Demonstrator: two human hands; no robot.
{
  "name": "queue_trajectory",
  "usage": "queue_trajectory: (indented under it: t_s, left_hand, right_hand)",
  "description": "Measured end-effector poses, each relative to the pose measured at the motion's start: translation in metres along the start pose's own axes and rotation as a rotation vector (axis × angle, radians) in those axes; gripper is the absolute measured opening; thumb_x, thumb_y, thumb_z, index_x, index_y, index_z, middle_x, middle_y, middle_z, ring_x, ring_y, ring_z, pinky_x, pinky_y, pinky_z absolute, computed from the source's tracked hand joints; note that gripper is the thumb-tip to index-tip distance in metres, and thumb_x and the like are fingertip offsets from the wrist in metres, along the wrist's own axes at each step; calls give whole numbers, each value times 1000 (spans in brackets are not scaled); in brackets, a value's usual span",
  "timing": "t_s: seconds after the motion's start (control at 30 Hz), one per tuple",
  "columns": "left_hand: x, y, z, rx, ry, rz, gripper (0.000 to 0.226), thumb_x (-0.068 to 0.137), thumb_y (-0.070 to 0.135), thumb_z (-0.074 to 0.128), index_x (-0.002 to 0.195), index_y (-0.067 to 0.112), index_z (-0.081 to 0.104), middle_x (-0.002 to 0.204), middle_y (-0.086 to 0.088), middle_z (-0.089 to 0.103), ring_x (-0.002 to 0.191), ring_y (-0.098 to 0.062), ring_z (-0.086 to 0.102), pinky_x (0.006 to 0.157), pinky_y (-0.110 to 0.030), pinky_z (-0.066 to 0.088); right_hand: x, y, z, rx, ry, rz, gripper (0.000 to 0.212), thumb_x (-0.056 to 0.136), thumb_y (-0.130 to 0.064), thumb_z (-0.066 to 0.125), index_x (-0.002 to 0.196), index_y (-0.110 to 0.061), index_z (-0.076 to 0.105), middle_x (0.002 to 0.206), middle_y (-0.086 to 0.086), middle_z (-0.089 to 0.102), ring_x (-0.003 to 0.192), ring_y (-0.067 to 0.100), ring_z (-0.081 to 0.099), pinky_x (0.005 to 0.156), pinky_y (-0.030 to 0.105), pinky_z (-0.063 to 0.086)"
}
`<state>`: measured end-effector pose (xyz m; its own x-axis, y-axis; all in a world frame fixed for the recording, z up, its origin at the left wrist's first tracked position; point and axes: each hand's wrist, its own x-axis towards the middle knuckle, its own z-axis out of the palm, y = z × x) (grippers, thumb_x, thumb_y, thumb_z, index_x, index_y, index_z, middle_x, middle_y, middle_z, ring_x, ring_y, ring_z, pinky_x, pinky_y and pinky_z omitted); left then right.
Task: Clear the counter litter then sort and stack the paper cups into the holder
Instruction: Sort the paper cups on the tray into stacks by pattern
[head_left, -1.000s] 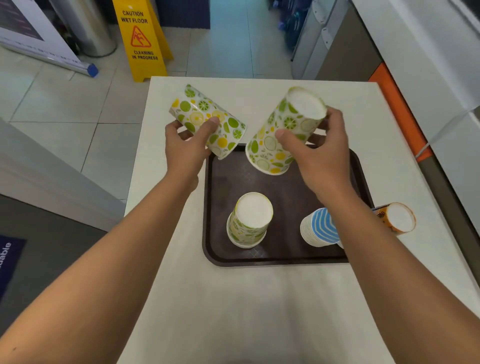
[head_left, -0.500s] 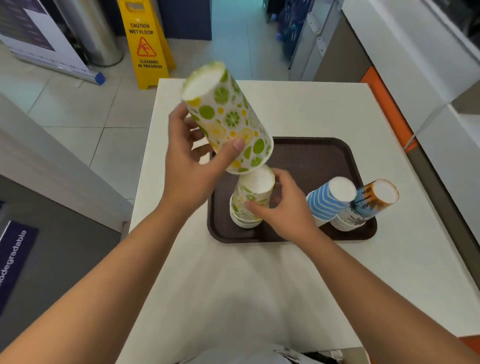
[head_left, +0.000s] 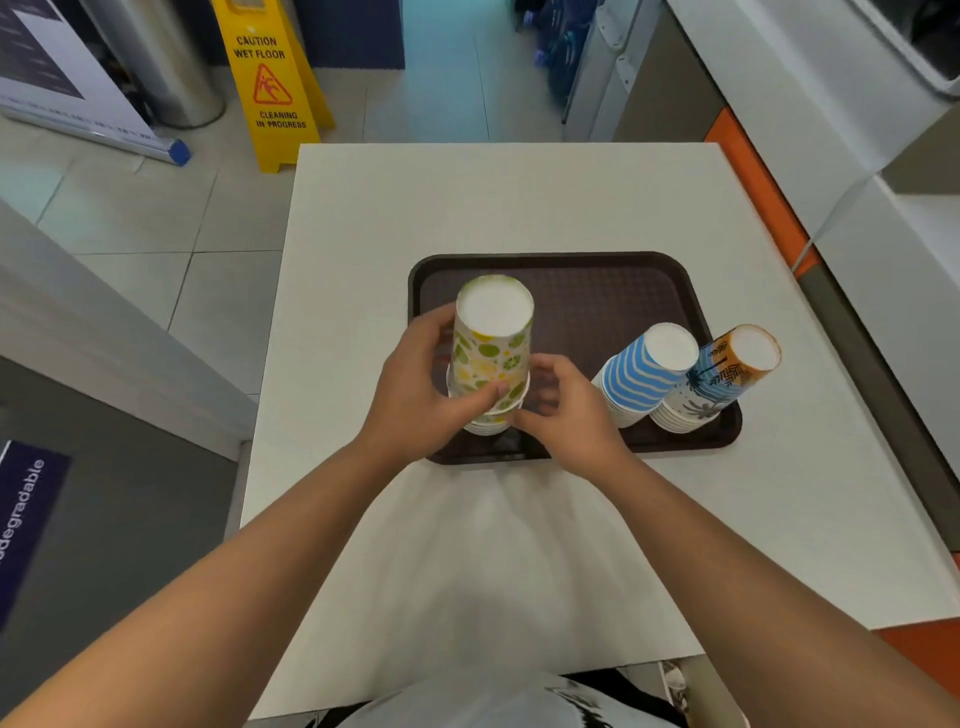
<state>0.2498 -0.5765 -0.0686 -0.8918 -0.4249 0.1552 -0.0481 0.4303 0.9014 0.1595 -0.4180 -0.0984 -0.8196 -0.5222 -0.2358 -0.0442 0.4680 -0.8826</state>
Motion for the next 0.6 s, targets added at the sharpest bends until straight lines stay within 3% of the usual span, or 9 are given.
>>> queue_trajectory:
  t_s: [0.1, 0.37, 0.5, 0.6]
  left_hand:
    - [-2, -13, 7, 20, -43, -37, 77, 68, 28, 87, 133, 25, 45, 129, 6, 54, 116, -3, 55, 96, -24, 51]
    - [3, -26, 22, 63, -105, -95, 79, 69, 28, 86, 134, 26, 42, 131, 7, 52, 118, -5, 53, 98, -29, 51]
    - [12, -21, 23, 90, -122, -118, 79, 69, 25, 86, 134, 27, 42, 131, 10, 54, 119, -6, 53, 100, -32, 49]
    - [19, -16, 19, 96, -179, -147, 83, 68, 23, 87, 137, 26, 40, 130, 15, 53, 121, -6, 51, 102, -30, 45]
  right_hand:
    - [-3, 0, -2, -21, 12, 30, 77, 73, -11, 81, 138, -18, 40, 132, -2, 52, 106, 14, 59, 88, 26, 51]
    - [-14, -6, -13, -19, 67, 13, 69, 79, -8, 75, 138, -14, 41, 138, 0, 50, 112, 8, 53, 80, 6, 43]
    - [-25, -10, -22, -41, 112, -28, 62, 79, -15, 75, 135, -18, 47, 134, -5, 52, 112, 8, 56, 95, 26, 49]
    - [-37, -18, -34, -4, 160, -51, 53, 81, -16, 73, 130, -20, 52, 128, -7, 54, 110, 6, 56, 94, 24, 48]
